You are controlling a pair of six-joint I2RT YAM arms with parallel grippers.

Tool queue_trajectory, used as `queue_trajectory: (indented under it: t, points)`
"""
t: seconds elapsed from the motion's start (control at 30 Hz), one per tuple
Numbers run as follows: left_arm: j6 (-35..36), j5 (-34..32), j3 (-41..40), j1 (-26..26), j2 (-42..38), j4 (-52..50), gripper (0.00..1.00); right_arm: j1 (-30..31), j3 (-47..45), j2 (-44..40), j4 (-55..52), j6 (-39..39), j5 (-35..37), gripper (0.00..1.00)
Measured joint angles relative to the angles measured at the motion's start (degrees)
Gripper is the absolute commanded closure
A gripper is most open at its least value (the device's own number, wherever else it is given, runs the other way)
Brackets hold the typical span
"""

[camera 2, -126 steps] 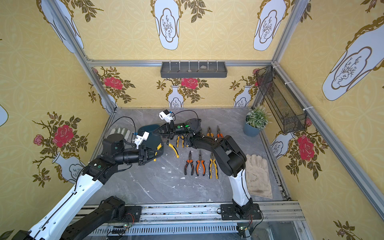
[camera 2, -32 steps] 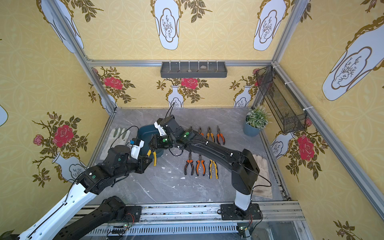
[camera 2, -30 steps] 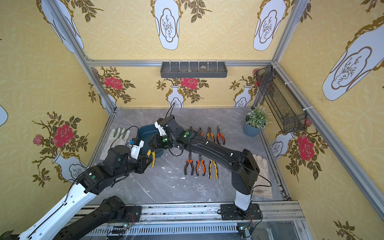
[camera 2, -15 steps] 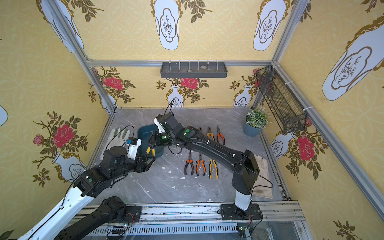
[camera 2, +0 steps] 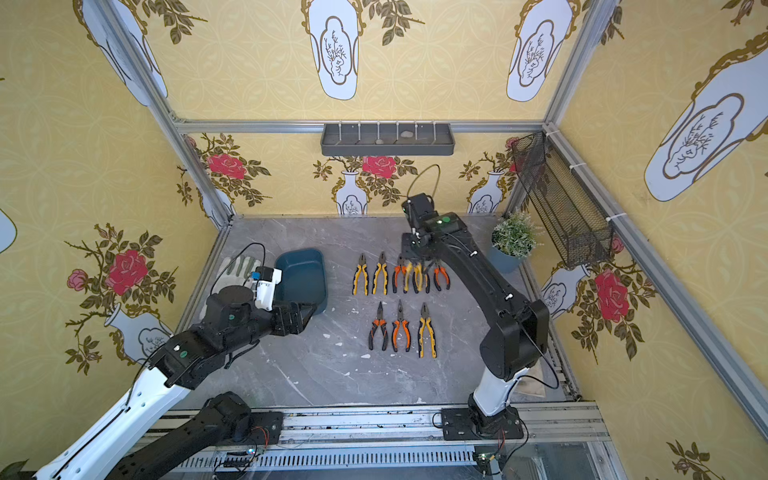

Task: Take the pliers out of the storage box
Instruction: Place the pliers at the center of the board.

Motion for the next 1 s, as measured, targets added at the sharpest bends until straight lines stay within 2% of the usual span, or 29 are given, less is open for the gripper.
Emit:
queue_trajectory:
  t: [0.1, 0.37, 0.57, 1.0]
  points:
    - [0.31, 1.25, 0.20, 0.11, 3.63, 2.14, 0.01, -4.46, -8.17, -0.57, -3.93, -2.25, -2.12, 1.00]
    - [1.92, 5.92, 2.78, 0.61, 12.44, 7.82, 0.01, -9.44, -21.11, -0.11, -4.11, -4.04, -3.91, 1.00]
    - [2.51, 8.83, 2.80, 1.44, 14.82, 9.88, 0.01, -10.60, -23.80, 2.29, -1.77, -5.77, -4.35, 1.00]
    - [2.56, 10.47, 2.60, 2.73, 16.09, 10.91, 0.02, -10.73, -21.81, 9.53, 2.03, -8.48, -4.28, 1.00]
